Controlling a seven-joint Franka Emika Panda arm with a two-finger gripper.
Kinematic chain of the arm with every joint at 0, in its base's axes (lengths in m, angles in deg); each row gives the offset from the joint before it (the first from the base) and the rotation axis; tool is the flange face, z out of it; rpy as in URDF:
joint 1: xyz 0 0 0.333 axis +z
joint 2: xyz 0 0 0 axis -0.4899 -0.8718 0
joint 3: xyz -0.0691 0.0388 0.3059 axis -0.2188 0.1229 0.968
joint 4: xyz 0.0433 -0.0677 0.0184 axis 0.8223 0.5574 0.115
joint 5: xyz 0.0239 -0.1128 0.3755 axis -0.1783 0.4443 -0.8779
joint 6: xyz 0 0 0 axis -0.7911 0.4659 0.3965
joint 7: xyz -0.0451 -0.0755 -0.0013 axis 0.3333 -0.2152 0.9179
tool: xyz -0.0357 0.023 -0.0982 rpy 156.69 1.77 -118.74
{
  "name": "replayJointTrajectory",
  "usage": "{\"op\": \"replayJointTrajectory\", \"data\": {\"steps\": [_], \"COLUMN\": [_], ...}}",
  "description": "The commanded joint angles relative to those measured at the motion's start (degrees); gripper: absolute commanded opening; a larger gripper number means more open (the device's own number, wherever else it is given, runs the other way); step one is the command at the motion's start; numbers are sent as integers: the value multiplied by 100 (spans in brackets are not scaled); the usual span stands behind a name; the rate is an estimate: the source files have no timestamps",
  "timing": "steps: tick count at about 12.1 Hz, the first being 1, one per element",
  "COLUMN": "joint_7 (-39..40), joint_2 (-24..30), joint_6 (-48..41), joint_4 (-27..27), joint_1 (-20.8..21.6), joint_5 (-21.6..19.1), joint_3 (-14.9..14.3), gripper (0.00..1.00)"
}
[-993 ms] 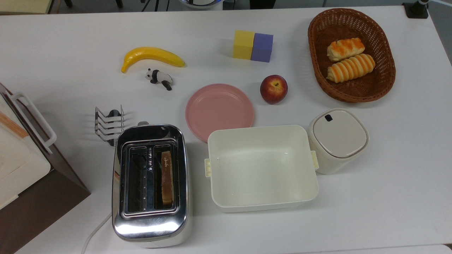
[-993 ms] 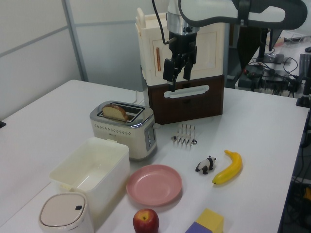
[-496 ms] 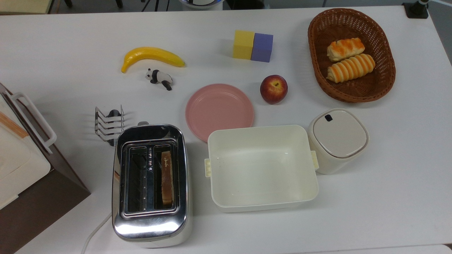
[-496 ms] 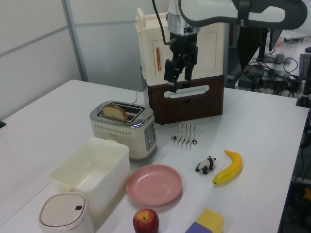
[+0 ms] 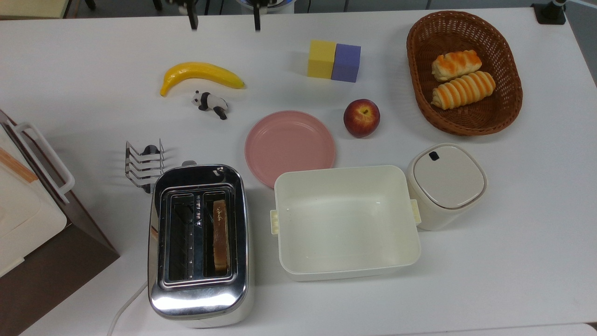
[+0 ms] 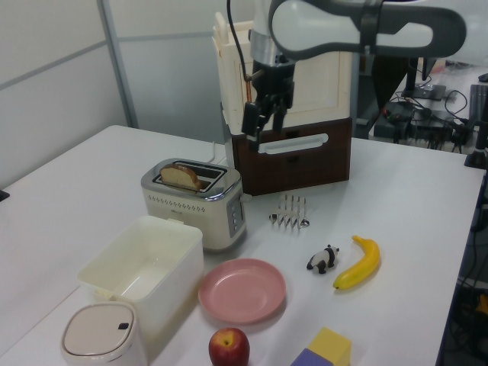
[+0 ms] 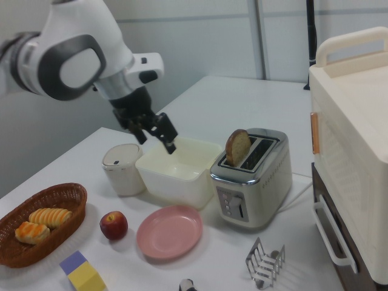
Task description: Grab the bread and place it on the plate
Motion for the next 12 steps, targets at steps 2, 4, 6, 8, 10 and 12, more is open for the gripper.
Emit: {"op": "replayJointTrajectory", "data": {"steps": [2, 4, 6, 8, 10, 12], "joint_7": [326, 511, 704, 793, 793, 793], "joint_2": [-734, -1050, -1454, -1675, -1833, -1939], "joint_6": [1609, 2075, 2873, 3218, 3710, 4009], "joint_4": [32, -3, -47, -117, -126, -126], "joint_1": [48, 31, 22, 22, 13, 5], "joint_5": [57, 75, 92, 110, 215, 251], "joint_3": [-35, -35, -44, -44, -44, -44], "gripper": [100, 100, 100, 100, 100, 100]}}
